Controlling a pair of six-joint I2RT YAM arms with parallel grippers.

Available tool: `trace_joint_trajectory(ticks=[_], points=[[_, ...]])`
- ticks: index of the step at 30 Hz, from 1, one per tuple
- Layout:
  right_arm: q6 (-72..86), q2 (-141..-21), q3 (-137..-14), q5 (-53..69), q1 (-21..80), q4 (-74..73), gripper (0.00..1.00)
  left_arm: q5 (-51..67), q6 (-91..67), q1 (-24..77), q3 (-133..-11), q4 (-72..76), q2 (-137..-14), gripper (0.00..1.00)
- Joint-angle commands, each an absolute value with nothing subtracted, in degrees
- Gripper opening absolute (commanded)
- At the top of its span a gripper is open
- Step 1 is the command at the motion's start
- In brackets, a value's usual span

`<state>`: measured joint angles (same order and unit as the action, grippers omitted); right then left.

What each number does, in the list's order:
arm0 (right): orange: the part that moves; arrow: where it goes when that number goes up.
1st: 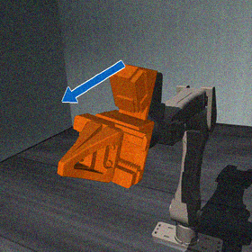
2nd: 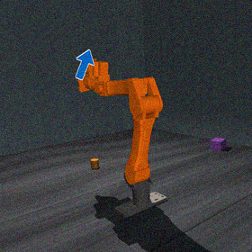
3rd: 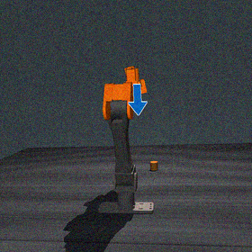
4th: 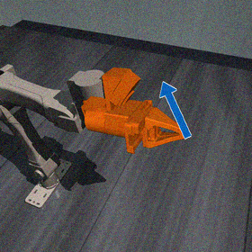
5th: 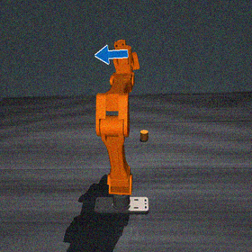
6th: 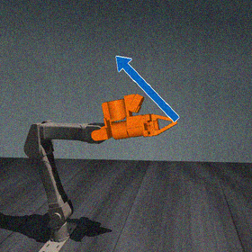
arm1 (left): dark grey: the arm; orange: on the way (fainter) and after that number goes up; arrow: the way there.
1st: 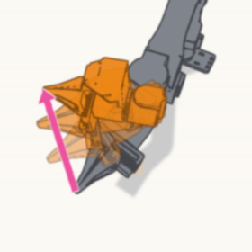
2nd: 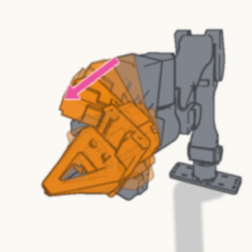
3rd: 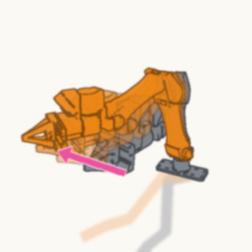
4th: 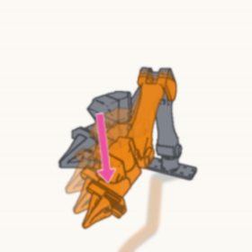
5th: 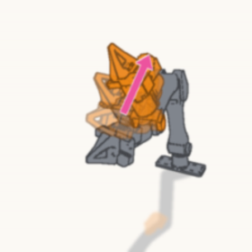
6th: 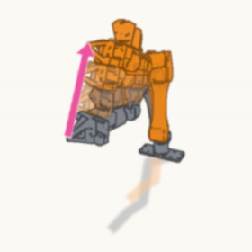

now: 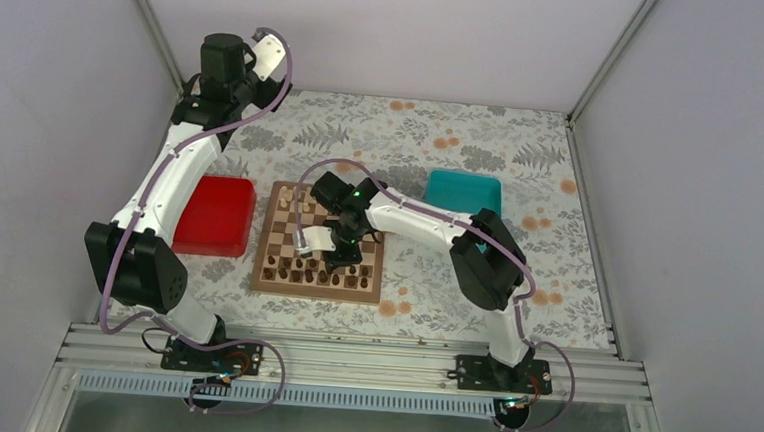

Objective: Set up the chess pieces on the board
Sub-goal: Place the chess piece on the chessboard.

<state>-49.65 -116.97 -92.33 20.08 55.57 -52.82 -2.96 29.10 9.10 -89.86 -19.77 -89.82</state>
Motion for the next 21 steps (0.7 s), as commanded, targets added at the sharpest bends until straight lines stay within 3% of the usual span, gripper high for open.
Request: trace_joint_trajectory(ticks=[1, 9, 21], points=[[-50.24, -118.44, -93.69, 21.35, 56.36, -53.61, 0.24, -2.60, 28.39, 8.69, -89.66, -18.54, -88.75, 1.00], [-50.27, -119.09, -93.35, 20.72, 56.51, -53.21, 0.24, -2.59, 28.34, 8.70, -89.39, -18.41, -88.58, 1.00], [-50.15, -118.83, -92.92, 20.22, 56.54, -51.82, 0.16, -2.58, 28.28, 8.70, -89.13, -18.40, -88.39, 1.00]])
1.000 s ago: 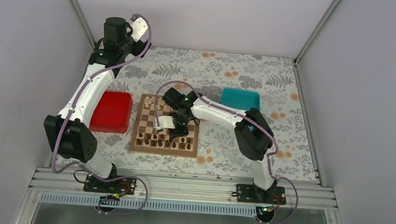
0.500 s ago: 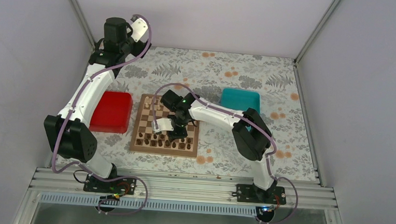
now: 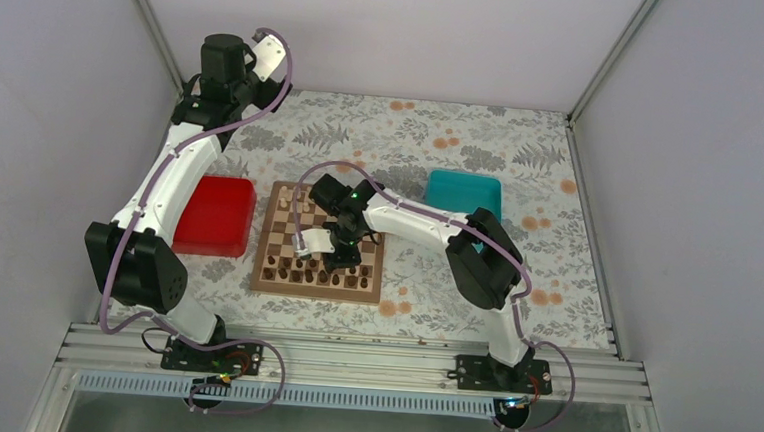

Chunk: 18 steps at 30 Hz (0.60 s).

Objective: Set up the chess pieces on the board
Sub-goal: Place the chess piece on the chessboard.

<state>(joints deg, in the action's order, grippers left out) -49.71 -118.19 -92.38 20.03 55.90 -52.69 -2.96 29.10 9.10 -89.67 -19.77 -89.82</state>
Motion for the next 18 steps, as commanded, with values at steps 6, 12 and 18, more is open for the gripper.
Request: trace_joint_trajectory(ticks=[6, 12, 18], points=[[-50.02, -118.53, -92.87, 19.87, 56.52, -50.92, 0.11, -2.63, 28.39, 8.70, -88.95, -18.30, -88.41, 1.00], [-49.66, -118.04, -92.73, 18.90, 56.53, -49.80, 0.09, -2.64, 28.39, 8.70, -88.96, -18.02, -88.38, 1.00], [-49.53, -118.36, -92.82, 18.79, 56.52, -49.55, 0.09, -2.63, 28.39, 8.70, -88.77, -18.02, -88.24, 1.00]])
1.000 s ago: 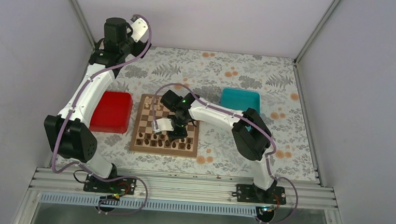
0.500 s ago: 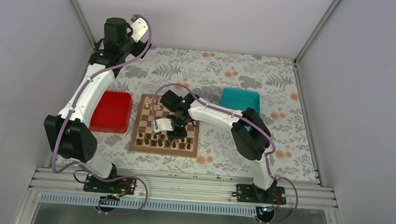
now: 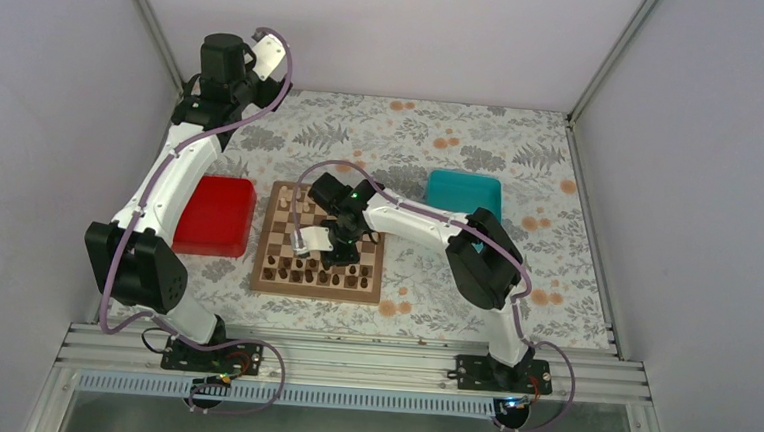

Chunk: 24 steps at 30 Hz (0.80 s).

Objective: Set up the chess pieces on the board
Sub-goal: Place the chess piece on the chessboard.

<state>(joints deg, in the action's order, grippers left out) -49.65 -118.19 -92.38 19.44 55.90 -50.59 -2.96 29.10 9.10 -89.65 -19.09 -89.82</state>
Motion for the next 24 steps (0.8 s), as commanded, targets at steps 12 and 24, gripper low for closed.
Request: trace_joint_trajectory(ticks=[12, 24], points=[[-49.14, -117.49, -92.97, 18.30, 56.48, -49.61, 0.17, -2.60, 28.45, 8.75, -88.84, -17.98, -88.50, 1.00], [-48.69, -113.63, -92.13, 20.89, 55.01, -49.50, 0.23, -2.13, 28.39, 8.74, -89.93, -18.67, -88.89, 1.00]])
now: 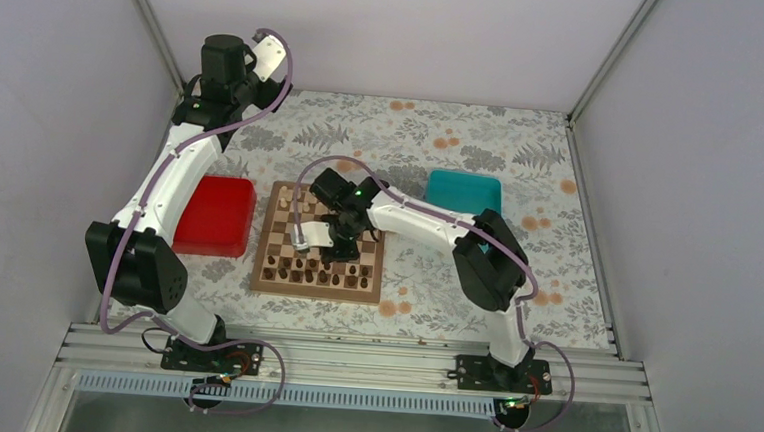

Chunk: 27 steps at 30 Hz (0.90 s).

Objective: Set up the chess pieces on the board
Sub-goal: Place the chess piece on the chessboard, then adjust the storage box at the center of the board.

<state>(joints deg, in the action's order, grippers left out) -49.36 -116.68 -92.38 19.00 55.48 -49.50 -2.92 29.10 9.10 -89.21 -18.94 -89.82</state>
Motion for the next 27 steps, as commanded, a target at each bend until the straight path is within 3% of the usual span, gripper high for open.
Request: trace_joint_trajectory(ticks=[1, 8, 15, 20, 24, 27], points=[[-48.67, -112.93, -91.98, 21.10, 54.75, -49.51, 0.23, -2.17, 28.51, 8.71, -90.17, -18.77, -88.96, 1.00], [-48.37, -103.84, -88.33, 19.27, 48.57, -47.43, 0.26, -1.54, 30.47, 9.18, -92.38, -20.80, -90.30, 1.00], [-47.13, -96.08, -84.34, 14.91, 33.17, -49.03, 0.24, -10.13, 42.98, 20.40, -102.95, -28.61, -99.52, 1.00], [-46.83, -89.15, -77.74, 12.72, 25.46, -53.22, 0.05, -2.32, 40.41, 23.49, -127.62, -41.17, -113.80, 0.98], [-45.70, -84.61, -70.50, 11.08, 19.67, -55.60, 0.04, 1.96, 37.66, 27.05, -150.95, -50.56, -128.88, 0.94], [-44.66, -81.95, -66.03, 10.49, 15.18, -56.52, 0.04, 1.89, 35.87, 30.48, -155.74, -48.76, -135.57, 0.92]])
